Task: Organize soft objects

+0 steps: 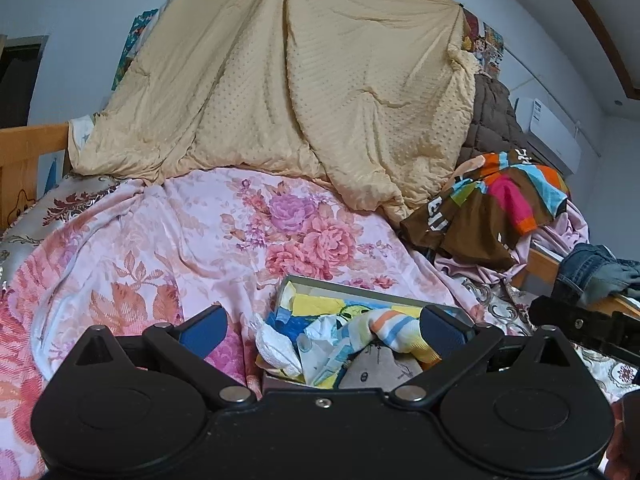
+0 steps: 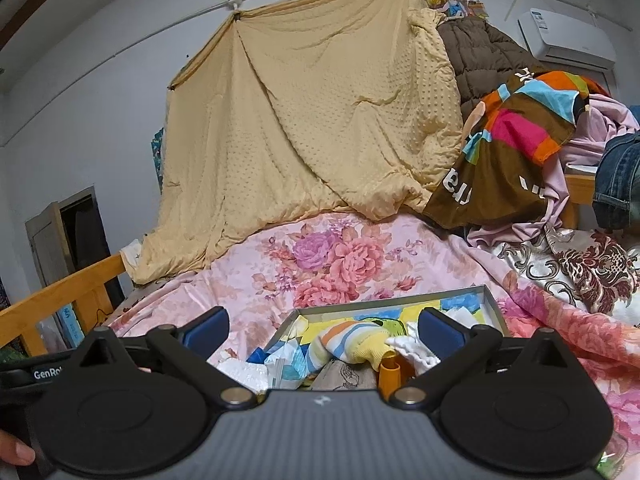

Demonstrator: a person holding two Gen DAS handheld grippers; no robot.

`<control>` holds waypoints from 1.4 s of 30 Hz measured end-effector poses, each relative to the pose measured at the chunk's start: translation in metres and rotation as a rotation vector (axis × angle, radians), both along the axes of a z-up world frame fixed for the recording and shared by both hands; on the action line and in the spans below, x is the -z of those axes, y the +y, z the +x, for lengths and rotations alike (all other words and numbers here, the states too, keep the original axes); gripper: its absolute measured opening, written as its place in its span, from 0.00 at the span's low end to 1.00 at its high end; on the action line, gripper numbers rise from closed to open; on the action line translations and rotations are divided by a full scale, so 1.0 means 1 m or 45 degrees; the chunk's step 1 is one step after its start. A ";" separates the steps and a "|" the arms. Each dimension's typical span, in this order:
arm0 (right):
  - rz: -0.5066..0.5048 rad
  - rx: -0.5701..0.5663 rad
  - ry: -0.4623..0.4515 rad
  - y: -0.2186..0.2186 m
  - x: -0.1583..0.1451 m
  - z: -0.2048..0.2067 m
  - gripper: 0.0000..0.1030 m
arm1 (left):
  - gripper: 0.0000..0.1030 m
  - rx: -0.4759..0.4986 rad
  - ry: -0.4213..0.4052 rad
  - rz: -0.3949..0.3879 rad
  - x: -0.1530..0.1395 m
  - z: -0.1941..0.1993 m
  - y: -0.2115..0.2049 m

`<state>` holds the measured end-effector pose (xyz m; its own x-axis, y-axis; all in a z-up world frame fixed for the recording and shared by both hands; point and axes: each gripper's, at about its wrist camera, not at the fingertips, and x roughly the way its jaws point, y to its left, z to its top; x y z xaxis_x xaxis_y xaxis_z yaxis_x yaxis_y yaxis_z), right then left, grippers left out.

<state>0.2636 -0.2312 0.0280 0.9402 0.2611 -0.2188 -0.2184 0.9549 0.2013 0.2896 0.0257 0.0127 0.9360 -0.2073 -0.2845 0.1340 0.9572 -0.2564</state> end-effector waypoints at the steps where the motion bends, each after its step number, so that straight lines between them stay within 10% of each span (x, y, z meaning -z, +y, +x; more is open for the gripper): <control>1: -0.006 -0.001 -0.001 0.000 0.000 -0.003 1.00 | 0.99 0.005 0.005 0.009 -0.001 -0.003 -0.002; 42: 0.065 0.045 -0.020 -0.024 0.003 -0.104 1.00 | 0.99 -0.005 0.011 0.095 -0.015 -0.117 -0.021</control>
<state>0.1601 -0.2549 0.0255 0.9523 0.2379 -0.1914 -0.1879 0.9506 0.2469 0.1728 0.0043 0.0273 0.9342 -0.1815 -0.3072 0.1283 0.9742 -0.1854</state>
